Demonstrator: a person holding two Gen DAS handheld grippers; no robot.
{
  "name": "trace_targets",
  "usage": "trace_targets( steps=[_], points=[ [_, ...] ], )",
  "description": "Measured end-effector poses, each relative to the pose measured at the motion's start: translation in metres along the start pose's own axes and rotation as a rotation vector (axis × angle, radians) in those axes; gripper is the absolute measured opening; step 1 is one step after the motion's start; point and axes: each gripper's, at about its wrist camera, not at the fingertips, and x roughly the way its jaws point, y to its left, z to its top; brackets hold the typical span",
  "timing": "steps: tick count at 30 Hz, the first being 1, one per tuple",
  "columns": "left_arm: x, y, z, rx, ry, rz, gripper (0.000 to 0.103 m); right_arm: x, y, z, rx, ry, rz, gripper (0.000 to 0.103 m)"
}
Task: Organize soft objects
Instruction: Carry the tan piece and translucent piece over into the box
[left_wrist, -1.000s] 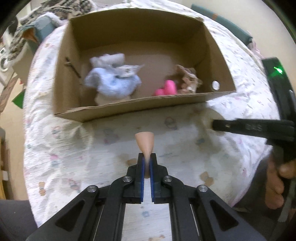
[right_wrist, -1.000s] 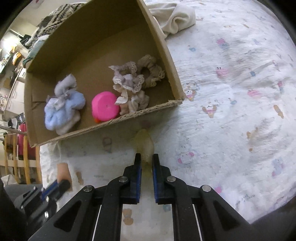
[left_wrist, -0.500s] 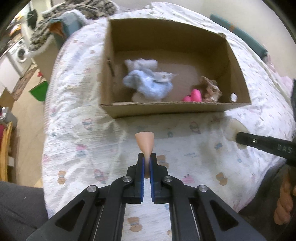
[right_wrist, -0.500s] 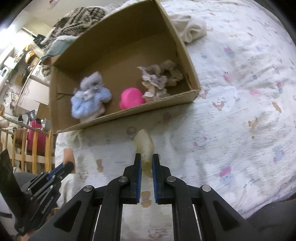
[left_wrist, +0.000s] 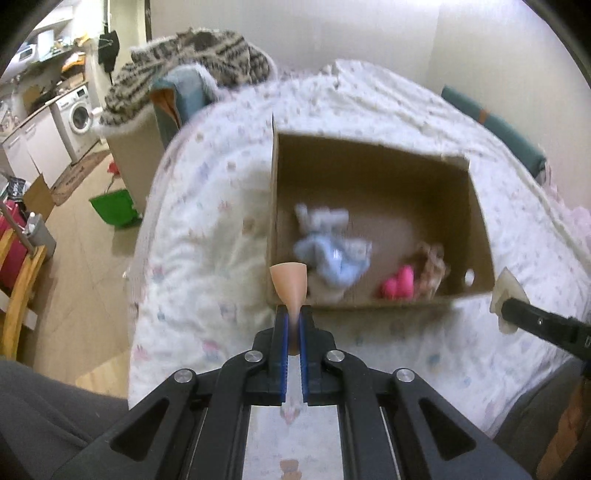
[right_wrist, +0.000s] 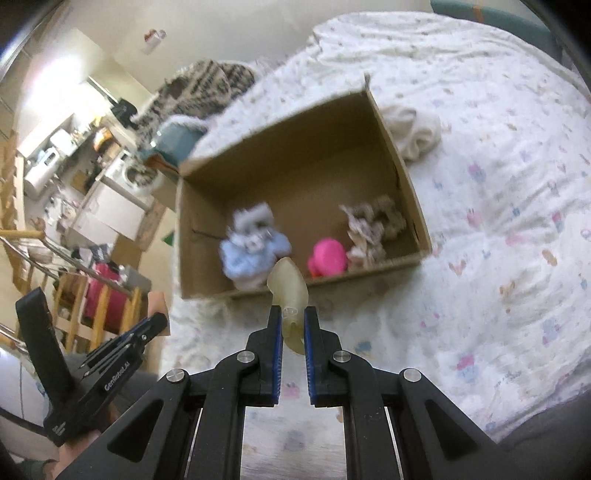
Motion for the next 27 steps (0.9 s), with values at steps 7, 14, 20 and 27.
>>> trace_targets(
  steps=[7,14,20,27],
  points=[
    [-0.008,-0.010,0.044,0.039,-0.065,-0.015,0.005,-0.014,0.009,0.035,-0.017,-0.084,0.011,0.012],
    [0.005,-0.023,0.078,0.073,-0.088,-0.024,0.005,-0.010,0.008,0.070,-0.037,-0.120,-0.007,0.012],
    [0.024,-0.036,0.092,0.113,-0.088,-0.030,0.005,0.005,0.002,0.086,-0.041,-0.119,-0.028,0.012],
    [0.061,-0.042,0.092,0.111,-0.040,-0.036,0.005,0.037,-0.020,0.085,-0.002,-0.071,-0.048,0.012]
  ],
)
